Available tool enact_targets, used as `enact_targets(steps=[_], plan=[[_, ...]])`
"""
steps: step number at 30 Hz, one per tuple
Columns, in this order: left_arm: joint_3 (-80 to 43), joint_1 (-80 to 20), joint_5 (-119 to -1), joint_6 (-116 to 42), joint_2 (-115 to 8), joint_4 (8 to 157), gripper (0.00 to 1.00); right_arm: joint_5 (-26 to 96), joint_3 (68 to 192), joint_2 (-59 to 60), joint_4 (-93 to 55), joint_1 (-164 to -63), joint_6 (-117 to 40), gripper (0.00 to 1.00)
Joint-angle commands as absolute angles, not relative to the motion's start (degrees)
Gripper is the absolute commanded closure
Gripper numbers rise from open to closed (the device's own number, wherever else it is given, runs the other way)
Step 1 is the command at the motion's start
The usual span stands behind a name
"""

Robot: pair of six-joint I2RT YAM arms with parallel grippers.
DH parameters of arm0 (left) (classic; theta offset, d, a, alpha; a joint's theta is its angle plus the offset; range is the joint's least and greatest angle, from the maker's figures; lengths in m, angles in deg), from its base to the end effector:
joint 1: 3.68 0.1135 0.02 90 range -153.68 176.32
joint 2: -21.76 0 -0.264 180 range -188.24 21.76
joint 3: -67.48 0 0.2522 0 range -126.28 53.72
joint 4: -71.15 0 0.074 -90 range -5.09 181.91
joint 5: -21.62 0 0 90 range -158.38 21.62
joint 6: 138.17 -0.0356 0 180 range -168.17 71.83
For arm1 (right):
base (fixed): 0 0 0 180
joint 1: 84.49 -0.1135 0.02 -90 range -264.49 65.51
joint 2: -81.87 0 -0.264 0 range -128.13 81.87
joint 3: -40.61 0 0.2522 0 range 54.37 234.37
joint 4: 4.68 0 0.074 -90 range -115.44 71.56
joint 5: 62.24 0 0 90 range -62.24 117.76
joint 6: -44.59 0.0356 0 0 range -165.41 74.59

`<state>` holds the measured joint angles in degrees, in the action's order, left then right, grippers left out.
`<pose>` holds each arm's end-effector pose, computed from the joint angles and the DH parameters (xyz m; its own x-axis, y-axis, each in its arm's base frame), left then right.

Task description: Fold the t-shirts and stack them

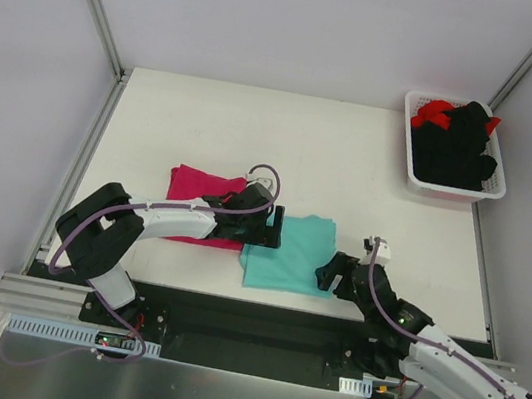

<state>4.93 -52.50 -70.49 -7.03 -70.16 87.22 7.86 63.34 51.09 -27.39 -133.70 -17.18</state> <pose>0.2153 -0.2441 0.1756 -0.8370 -0.0418 -0.5457 0.2450 0.8630 -0.4419 0.0975 0.0945 0.1583 -0.5407 0.0541 -0.8395 -0.3008 0.9195 0.2531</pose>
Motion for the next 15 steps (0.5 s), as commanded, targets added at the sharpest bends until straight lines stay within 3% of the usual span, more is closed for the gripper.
enact_targets(steps=[1, 6, 15], plan=[[4.15, -52.99, -70.66, -6.07, -69.56, 89.48, 0.08, 8.95, 62.98, 47.17, -20.12, -133.36, -16.23, 0.14], [4.41, -52.99, -70.75, -5.37, -69.12, 89.66, 0.11, 10.09, 62.36, 44.0, -15.81, -133.36, -16.58, 0.14], [4.5, -53.08, -70.84, -3.96, -69.74, 89.66, 0.28, 10.54, 64.12, 41.17, -14.92, -133.36, -17.28, 0.15]])
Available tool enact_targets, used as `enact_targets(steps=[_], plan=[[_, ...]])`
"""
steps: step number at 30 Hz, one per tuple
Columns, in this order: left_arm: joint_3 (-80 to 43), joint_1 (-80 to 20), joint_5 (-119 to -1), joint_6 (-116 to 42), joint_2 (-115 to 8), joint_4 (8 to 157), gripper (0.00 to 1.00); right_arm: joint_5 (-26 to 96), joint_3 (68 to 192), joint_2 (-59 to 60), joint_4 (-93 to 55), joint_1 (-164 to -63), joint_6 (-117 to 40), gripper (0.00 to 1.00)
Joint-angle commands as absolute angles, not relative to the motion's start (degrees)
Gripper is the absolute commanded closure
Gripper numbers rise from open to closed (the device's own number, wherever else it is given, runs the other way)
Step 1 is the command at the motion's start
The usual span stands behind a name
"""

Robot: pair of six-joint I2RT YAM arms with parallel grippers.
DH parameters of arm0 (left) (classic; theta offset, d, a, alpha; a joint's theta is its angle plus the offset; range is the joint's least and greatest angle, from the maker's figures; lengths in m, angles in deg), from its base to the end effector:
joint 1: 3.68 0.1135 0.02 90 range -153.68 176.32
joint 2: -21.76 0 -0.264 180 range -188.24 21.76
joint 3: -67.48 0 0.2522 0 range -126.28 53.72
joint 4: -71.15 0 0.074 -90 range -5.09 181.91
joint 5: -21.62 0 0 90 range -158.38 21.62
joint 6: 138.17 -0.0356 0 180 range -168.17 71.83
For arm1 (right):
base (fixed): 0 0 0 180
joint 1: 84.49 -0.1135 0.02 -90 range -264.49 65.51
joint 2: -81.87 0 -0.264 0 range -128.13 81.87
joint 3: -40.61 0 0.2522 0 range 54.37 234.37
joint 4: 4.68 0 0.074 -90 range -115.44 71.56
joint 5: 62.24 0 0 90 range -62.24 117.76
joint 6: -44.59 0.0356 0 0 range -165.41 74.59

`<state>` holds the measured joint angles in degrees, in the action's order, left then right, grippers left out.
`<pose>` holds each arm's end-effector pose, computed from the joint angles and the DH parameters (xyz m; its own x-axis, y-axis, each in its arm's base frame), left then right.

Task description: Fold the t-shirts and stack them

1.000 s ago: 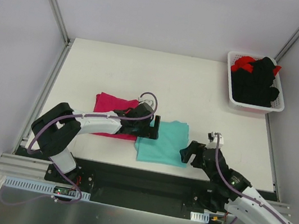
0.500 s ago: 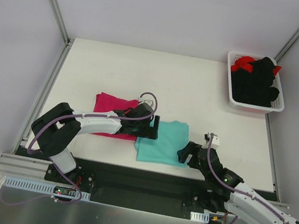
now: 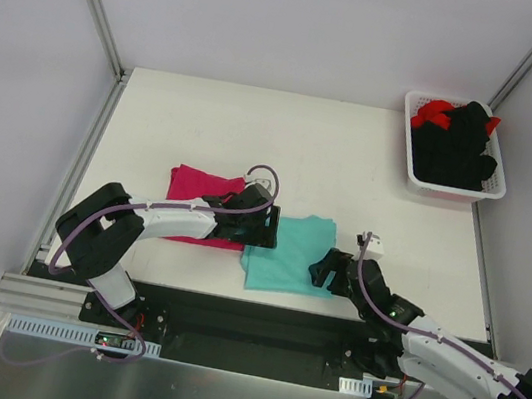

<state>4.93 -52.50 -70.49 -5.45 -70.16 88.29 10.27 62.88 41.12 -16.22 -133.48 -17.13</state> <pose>0.2143 -0.2430 0.1742 -0.8499 -0.0582 -0.5237 0.2162 0.8679 -0.4473 0.1083 0.1082 0.1519 -0.5492 0.0571 -0.8337 -0.3279 0.9029 0.2778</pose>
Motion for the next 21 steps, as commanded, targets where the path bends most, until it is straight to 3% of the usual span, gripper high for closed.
enact_targets(steps=[1, 8, 21], plan=[[4.5, -52.99, -70.84, -3.79, -69.65, 89.74, 0.3, 10.28, 64.12, 41.26, -15.1, -133.27, -17.37, 0.15], [4.59, -53.17, -70.75, -3.61, -69.12, 91.59, 0.32, 8.6, 64.56, 39.6, -13.79, -132.75, -20.26, 0.16], [6.87, -53.25, -71.89, -4.23, -65.61, 93.87, 0.51, 11.42, 65.79, 27.38, -3.5, -132.13, -22.03, 0.19]])
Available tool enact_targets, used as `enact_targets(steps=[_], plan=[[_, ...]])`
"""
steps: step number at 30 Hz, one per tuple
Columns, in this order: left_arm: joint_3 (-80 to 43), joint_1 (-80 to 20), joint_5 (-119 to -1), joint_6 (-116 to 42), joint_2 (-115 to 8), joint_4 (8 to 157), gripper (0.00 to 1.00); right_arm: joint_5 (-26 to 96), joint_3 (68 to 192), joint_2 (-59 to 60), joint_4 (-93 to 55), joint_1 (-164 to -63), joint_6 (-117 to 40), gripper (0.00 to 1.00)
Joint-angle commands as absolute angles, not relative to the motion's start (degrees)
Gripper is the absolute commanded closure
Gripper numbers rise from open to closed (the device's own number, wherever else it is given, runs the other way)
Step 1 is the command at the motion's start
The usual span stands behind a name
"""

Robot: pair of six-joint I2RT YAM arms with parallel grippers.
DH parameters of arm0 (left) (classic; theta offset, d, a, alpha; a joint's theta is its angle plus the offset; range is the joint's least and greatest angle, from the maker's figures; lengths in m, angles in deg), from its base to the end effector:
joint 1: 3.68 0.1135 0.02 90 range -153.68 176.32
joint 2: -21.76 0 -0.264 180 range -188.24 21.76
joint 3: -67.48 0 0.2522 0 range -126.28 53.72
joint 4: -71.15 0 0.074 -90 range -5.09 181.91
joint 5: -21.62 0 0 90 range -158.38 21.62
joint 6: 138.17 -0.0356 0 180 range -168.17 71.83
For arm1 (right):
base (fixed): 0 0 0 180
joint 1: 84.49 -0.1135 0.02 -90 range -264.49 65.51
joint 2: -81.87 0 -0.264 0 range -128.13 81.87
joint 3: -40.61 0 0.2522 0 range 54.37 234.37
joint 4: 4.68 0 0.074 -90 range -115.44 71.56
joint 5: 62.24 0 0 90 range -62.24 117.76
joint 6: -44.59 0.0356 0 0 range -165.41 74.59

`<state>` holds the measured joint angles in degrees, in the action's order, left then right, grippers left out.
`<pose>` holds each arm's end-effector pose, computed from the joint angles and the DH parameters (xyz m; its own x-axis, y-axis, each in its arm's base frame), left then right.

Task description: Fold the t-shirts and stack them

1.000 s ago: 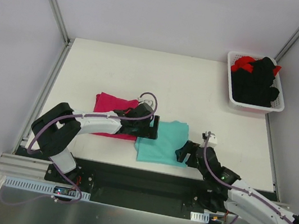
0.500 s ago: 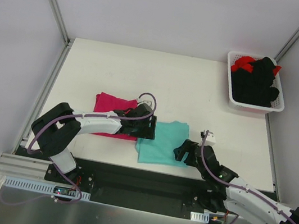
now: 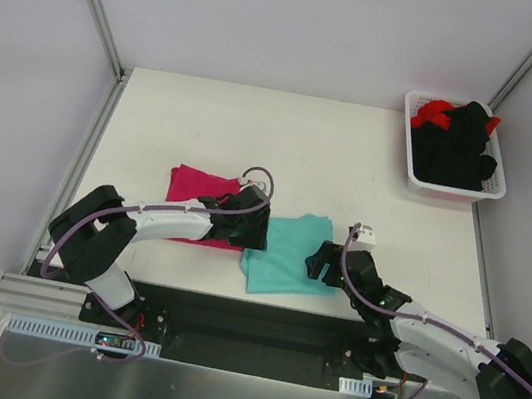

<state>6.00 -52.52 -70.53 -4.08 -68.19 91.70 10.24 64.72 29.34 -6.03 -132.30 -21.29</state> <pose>0.2072 -0.2350 0.1746 -0.8691 -0.0623 -0.4907 0.1830 0.8812 -0.4360 0.1254 0.1224 0.1494 -0.5214 0.0051 -0.8533 -0.3484 0.9116 0.2183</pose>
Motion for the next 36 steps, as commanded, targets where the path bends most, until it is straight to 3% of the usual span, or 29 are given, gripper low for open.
enact_targets(steps=[1, 11, 15, 18, 20, 21, 23, 24, 26, 36], plan=[[6.88, -53.25, -71.89, -4.31, -65.61, 94.05, 0.52, 11.33, 65.79, 27.12, -3.41, -132.04, -22.29, 0.19], [6.26, -53.25, -71.72, -4.49, -67.1, 94.05, 0.74, 11.68, 66.23, 26.24, -3.5, -132.13, -22.38, 0.23], [6.08, -53.34, -71.72, -4.4, -67.8, 94.14, 0.77, 11.86, 66.14, 26.24, -3.41, -132.13, -22.55, 0.4], [6.0, -53.34, -71.8, -4.4, -68.07, 94.05, 0.8, 11.86, 66.14, 26.06, -3.5, -132.04, -22.55, 0.6], [5.73, -53.34, -71.89, -4.4, -68.68, 94.14, 0.81, 11.77, 66.14, 25.54, -3.24, -132.13, -22.47, 0.63], [5.65, -53.26, -71.89, -4.23, -68.77, 94.05, 0.82, 11.85, 66.23, 25.36, -3.15, -132.04, -22.47, 0.74], [5.3, -53.25, -71.98, -4.14, -69.47, 94.05, 0.87, 12.12, 66.49, 24.66, -3.23, -132.13, -22.47, 0.86], [5.21, -53.25, -72.07, -4.14, -69.73, 94.05, 0.9, 12.21, 66.84, 24.48, -3.32, -132.04, -22.55, 0.98], [4.68, -53.34, -72.07, -4.22, -69.91, 94.14, 1.0, 12.29, 67.37, 24.13, -4.02, -132.04, -22.82, 1.0], [2.83, -53.08, -74.35, -5.63, -67.72, 96.25, 1.0, 11.42, 69.39, 25.0, -7.45, -132.13, -23.52, 1.0]])
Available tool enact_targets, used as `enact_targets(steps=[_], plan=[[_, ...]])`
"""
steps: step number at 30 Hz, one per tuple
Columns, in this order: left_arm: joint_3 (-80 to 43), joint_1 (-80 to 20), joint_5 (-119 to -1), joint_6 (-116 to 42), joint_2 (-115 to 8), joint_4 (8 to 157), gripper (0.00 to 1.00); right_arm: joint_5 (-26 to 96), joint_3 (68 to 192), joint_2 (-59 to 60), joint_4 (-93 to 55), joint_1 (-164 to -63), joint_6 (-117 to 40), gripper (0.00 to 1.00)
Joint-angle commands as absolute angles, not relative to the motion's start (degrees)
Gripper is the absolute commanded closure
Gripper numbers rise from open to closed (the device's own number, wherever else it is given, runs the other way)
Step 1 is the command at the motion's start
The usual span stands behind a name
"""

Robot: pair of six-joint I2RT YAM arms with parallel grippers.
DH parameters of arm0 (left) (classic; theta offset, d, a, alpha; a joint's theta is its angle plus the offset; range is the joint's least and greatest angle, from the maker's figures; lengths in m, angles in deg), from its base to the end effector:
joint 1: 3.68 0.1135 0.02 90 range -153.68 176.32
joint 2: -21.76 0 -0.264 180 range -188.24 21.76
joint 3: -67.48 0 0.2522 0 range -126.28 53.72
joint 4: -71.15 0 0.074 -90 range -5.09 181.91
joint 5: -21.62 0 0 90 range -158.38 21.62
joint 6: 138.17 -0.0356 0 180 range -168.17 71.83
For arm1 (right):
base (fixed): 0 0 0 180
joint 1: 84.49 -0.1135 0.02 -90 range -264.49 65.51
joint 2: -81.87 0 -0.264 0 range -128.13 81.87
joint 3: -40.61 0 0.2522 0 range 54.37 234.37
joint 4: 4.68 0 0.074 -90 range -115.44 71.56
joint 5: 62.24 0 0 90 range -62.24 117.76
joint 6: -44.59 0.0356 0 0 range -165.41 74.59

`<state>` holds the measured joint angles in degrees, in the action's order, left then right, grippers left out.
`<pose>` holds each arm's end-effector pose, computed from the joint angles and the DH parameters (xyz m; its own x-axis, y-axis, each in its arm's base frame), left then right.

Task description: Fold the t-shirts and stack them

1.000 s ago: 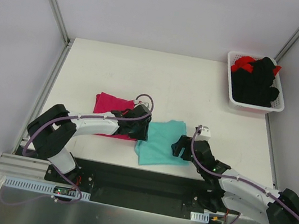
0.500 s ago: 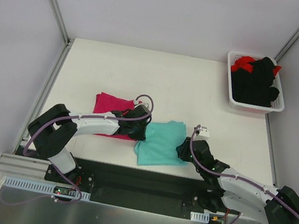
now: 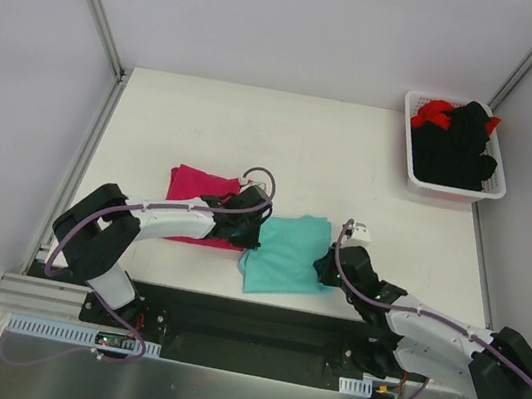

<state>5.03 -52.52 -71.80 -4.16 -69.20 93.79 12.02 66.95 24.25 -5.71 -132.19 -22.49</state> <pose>0.2088 -0.2356 0.1718 -0.8737 -0.0543 -0.4834 0.1667 0.9002 -0.4024 0.1321 0.1308 0.1476 -0.5485 -0.0458 -0.8349 -0.3735 0.9068 0.1956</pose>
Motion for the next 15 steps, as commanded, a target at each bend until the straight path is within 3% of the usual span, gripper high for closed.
enact_targets(steps=[1, 15], plan=[[2.48, -53.08, -74.79, -5.63, -67.54, 96.51, 1.0, 11.07, 70.0, 25.35, -7.89, -132.13, -23.78, 1.0], [-3.14, -50.36, -76.72, -8.44, -65.34, 101.34, 1.0, 8.34, 80.37, 23.25, -14.83, -132.13, -27.83, 1.0]])
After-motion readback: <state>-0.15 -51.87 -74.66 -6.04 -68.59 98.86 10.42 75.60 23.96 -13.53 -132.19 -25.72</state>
